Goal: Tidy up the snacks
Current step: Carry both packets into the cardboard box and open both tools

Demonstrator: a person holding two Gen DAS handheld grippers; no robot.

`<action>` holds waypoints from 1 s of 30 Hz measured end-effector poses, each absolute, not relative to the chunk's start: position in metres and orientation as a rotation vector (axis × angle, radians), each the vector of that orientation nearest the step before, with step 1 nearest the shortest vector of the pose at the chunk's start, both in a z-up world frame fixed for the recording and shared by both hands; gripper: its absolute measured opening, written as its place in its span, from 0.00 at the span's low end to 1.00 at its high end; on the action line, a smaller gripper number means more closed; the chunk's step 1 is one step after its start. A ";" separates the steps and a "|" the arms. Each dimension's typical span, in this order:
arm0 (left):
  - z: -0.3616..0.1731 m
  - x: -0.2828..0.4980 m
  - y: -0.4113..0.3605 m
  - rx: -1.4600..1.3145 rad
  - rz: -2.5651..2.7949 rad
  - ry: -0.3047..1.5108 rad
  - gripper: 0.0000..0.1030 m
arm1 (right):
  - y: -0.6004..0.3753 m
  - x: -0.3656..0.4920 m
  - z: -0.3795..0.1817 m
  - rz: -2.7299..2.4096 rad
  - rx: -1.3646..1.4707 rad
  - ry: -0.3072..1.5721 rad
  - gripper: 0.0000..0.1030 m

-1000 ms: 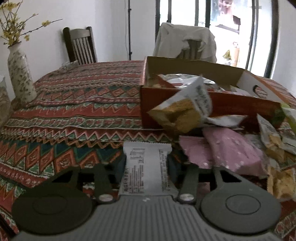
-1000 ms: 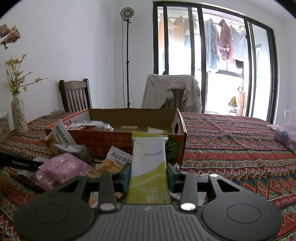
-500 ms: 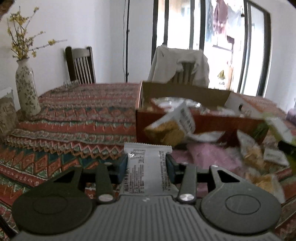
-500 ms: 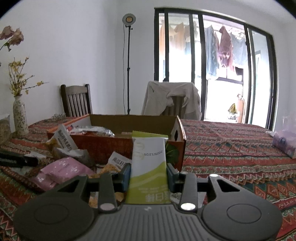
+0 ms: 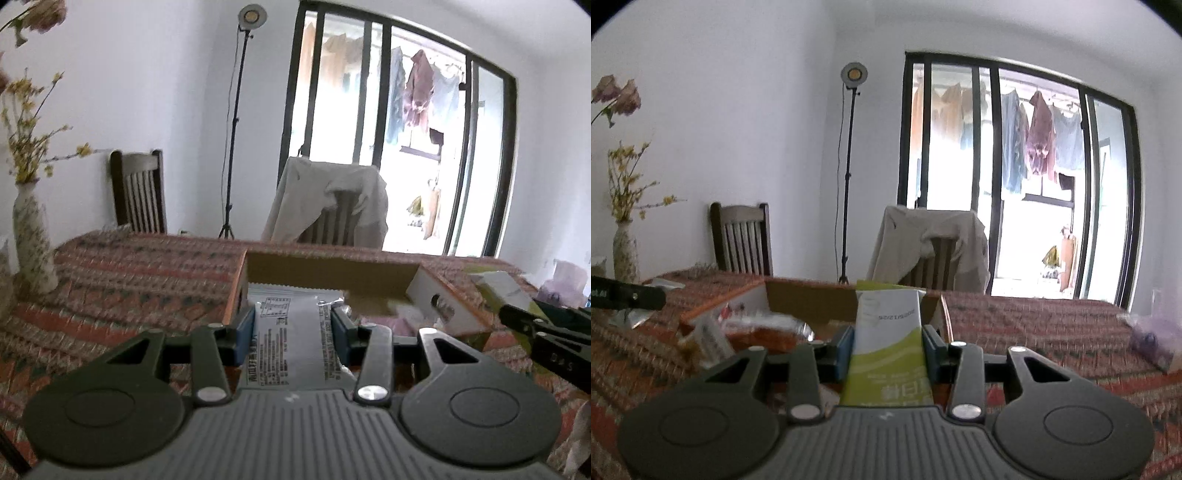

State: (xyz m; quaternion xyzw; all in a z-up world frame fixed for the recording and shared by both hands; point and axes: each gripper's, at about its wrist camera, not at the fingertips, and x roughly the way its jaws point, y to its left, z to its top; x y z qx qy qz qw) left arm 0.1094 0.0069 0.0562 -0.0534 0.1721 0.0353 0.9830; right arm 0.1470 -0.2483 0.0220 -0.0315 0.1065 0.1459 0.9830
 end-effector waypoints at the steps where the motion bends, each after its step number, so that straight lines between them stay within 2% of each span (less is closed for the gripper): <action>1: 0.059 0.114 0.004 -0.106 0.066 0.337 0.43 | -0.247 0.151 0.025 0.294 -0.065 0.208 0.37; 14: 0.068 0.191 -0.016 -0.133 0.031 0.307 0.43 | -0.220 0.221 0.052 0.287 -0.044 0.169 0.37; 20: 0.064 0.232 -0.013 -0.174 0.053 0.293 0.43 | -0.211 0.255 0.036 0.286 0.005 0.188 0.37; 30: 0.034 0.249 -0.012 -0.127 0.093 0.337 0.43 | -0.206 0.267 0.010 0.312 -0.019 0.260 0.37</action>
